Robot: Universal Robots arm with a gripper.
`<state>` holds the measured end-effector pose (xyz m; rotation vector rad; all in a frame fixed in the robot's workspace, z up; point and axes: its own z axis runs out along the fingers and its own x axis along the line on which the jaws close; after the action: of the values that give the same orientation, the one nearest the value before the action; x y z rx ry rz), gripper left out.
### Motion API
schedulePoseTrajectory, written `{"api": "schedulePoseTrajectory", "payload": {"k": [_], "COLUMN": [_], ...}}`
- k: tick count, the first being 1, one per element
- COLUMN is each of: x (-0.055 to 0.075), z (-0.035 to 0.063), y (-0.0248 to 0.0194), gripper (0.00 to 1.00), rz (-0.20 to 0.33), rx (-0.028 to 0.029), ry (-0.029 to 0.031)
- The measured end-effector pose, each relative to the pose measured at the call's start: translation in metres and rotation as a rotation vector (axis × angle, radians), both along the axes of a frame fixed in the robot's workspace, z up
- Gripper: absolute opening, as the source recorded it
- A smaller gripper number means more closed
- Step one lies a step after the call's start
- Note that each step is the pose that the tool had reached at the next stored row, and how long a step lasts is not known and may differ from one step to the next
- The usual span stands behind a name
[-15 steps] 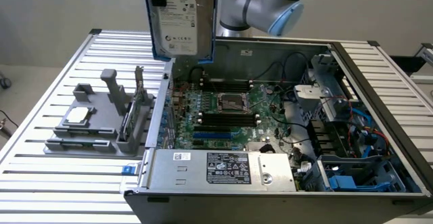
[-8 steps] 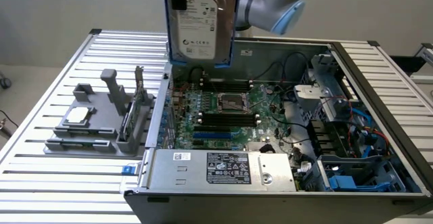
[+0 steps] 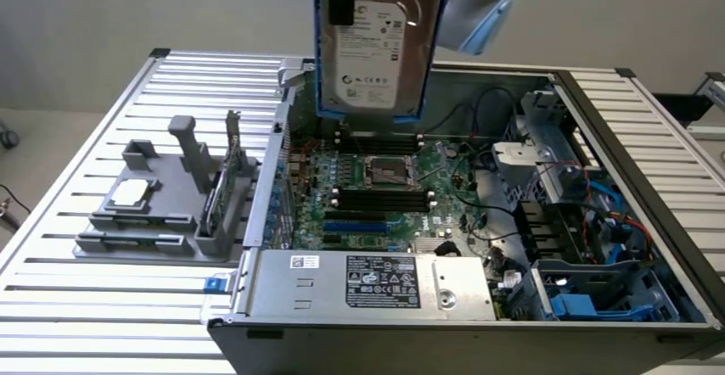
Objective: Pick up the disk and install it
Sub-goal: 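Pick up the disk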
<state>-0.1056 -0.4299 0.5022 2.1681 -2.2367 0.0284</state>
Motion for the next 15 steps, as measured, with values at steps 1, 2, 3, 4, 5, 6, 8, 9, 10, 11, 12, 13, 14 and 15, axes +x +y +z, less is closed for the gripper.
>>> {"api": "schedulePoseTrajectory", "payload": {"k": [1,2,3,4,5,6,8,9,10,11,12,13,14,15], "x": [0.005,0.009,0.014,0.018,0.023,0.027,0.037,0.041,0.045,0.050,0.055,0.059,0.064,0.069], "z": [0.0001,0.0002,0.0004,0.0005,0.0006,0.0008,0.0010,0.0011,0.0013,0.0014,0.0015,0.0016,0.0017,0.0018], "y": [-0.0020,-0.0040,-0.0059,-0.0078,-0.0098,-0.0116,-0.0156,-0.0175,-0.0194,-0.0213,-0.0234,-0.0253,-0.0272,-0.0292], "gripper": [0.32,0.32,0.32,0.32,0.32,0.32,0.32,0.32,0.32,0.32,0.32,0.32,0.32,0.32], "rz": [0.000,0.000,0.000,0.000,0.000,0.000,0.000,0.000,0.000,0.000,0.000,0.000,0.000,0.000], "rx": [0.0001,0.0001,0.0001,0.0001,0.0001,0.0000,0.0001,0.0001,0.0001,0.0001,0.0001,0.0001,0.0000,0.0001], "ry": [0.0002,0.0004,0.0006,0.0009,0.0011,0.0014,0.0018,0.0021,0.0024,0.0026,0.0029,0.0032,0.0035,0.0038]}}
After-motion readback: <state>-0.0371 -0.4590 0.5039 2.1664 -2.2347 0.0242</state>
